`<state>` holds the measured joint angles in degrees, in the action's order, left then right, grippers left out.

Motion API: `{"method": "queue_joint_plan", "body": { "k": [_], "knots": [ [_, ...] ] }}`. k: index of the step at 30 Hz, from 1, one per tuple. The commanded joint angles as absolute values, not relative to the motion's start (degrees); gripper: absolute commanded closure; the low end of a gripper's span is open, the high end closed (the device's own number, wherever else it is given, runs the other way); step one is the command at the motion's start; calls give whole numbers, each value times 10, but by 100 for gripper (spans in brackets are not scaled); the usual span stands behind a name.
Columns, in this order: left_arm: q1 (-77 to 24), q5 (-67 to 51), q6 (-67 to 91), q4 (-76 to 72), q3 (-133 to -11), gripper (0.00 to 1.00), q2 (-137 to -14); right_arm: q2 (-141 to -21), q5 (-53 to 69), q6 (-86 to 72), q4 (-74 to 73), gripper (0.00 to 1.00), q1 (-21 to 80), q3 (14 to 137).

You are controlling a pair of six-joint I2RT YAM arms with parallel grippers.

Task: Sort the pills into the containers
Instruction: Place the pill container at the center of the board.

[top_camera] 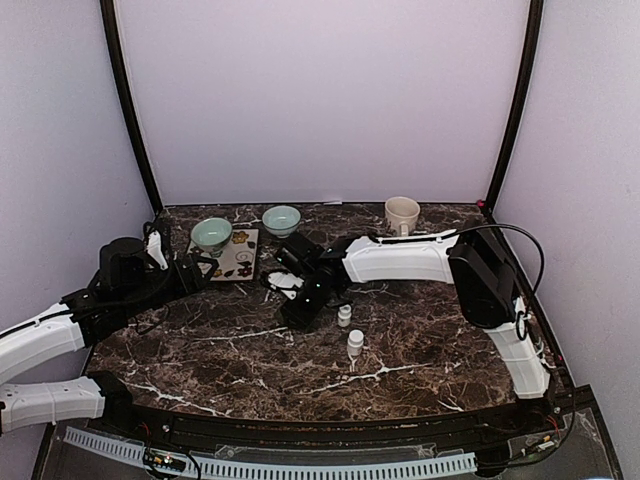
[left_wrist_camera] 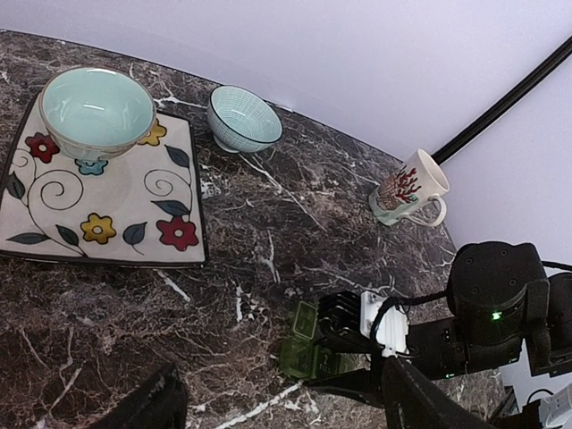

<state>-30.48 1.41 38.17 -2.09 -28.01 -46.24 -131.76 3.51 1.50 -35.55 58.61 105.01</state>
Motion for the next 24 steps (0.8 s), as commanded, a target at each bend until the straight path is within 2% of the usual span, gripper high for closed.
{"method": "queue_joint_plan", "body": {
  "k": [1,10,18,24],
  "knots": [
    [-301,14,375,-37,-281,22,-466,-1328,-5,-37,-400,73,594,1070],
    [-301,12,375,-38,-283,22,-472,-1310,-36,-84,-398,72,598,1036],
    [-301,12,374,-30,-286,22,-468,-1304,-18,-87,-389,53,599,1026],
    [-301,12,376,-28,-285,22,-467,-1286,-16,-84,-383,48,600,1018]
  ]
}}
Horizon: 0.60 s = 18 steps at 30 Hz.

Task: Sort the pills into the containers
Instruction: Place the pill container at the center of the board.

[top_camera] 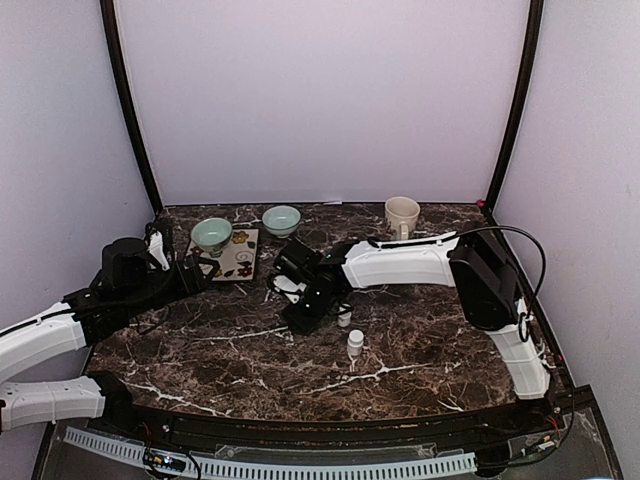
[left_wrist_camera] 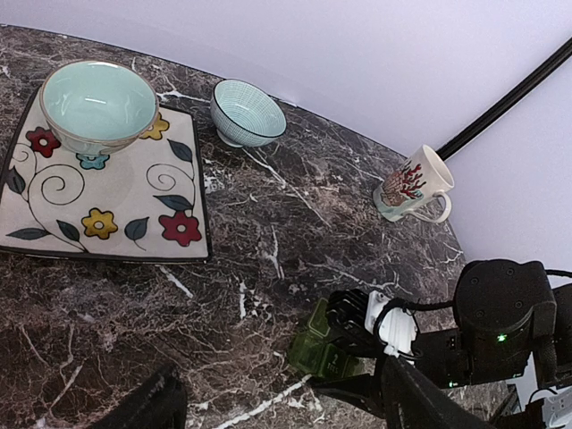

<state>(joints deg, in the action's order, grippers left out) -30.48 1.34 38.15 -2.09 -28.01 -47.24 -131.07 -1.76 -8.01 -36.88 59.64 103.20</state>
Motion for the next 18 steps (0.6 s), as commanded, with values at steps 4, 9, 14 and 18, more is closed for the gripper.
{"method": "queue_joint_plan", "body": {
  "k": [4,9,14,18],
  "knots": [
    [-301,12,377,-28,-285,22,-467,-1273,-14,-83,-383,46,601,1017],
    [-301,14,377,-25,-287,22,-465,-1257,-13,-79,-386,45,602,1021],
    [-301,19,373,-22,-289,21,-460,-1231,-11,-75,-393,45,606,1024],
    [-301,30,375,-23,-290,9,-455,-1206,-8,-67,-392,45,611,1027]
  ]
}}
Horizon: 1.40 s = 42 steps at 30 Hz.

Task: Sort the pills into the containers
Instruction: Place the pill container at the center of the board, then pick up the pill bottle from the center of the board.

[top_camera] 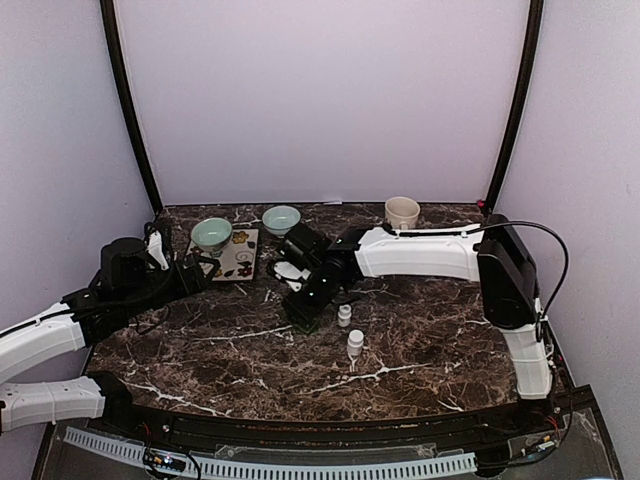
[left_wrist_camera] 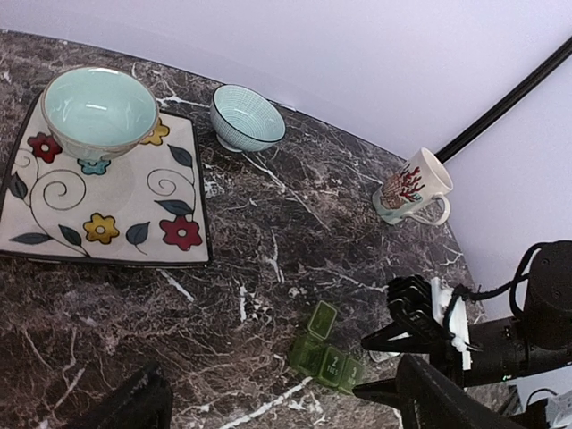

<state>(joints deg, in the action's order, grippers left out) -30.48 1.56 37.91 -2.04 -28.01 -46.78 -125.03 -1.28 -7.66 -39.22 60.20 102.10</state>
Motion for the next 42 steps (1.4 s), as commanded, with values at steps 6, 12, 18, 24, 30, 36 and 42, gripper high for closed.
{"method": "queue_joint_plan", "body": {
  "k": [6,12,18,24,30,36,42],
  "knots": [
    [-301,35,374,-62,-286,1,-439,-1136,-29,-65,-330,40,613,996],
    [-301,25,357,-79,-280,1,-430,-1079,-72,-75,-250,0,607,951],
    [-301,21,330,-65,-287,4,-435,-1040,-113,-125,-207,0,590,925],
    [-301,1,317,-73,-294,1,-449,-953,-50,-181,-93,0,540,818],
    [-301,-8,313,-62,-305,1,-474,-918,3,-210,-22,35,488,759],
    [-301,-35,308,-46,-328,1,-511,-931,-16,-190,-94,39,484,797],
    [-301,-73,296,-29,-352,2,-556,-965,-20,-197,-184,37,485,830]
  ]
}}
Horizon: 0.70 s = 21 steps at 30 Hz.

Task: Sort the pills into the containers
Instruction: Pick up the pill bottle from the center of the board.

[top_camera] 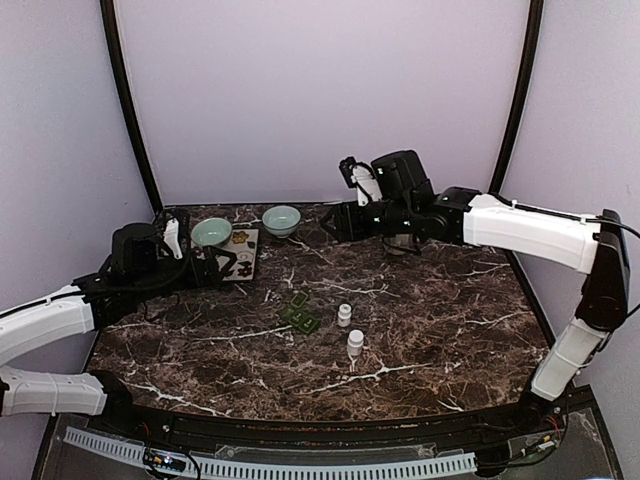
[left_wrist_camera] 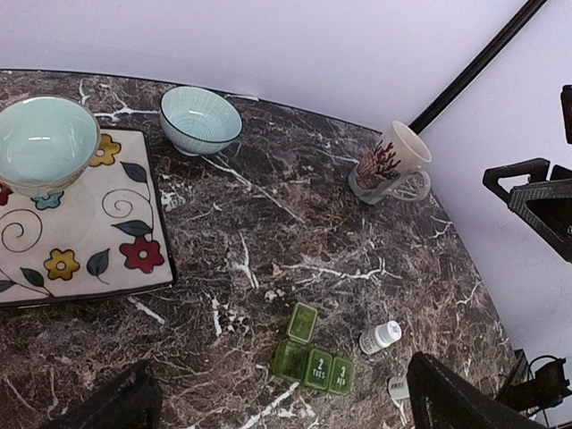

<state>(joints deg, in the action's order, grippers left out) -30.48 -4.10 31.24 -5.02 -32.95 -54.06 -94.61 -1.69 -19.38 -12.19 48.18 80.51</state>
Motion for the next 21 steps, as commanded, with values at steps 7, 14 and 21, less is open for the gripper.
{"method": "queue_joint_plan", "body": {
  "k": [7,14,21],
  "knots": [
    [-301,-91,282,-16,-362,8,-575,-1009,-4,-197,-293,39,485,860],
    [-301,-98,278,1,-373,19,-602,-1037,25,-205,-345,40,486,858],
    [-301,-104,276,11,-378,29,-619,-1054,49,-209,-368,41,493,852]
  ]
}}
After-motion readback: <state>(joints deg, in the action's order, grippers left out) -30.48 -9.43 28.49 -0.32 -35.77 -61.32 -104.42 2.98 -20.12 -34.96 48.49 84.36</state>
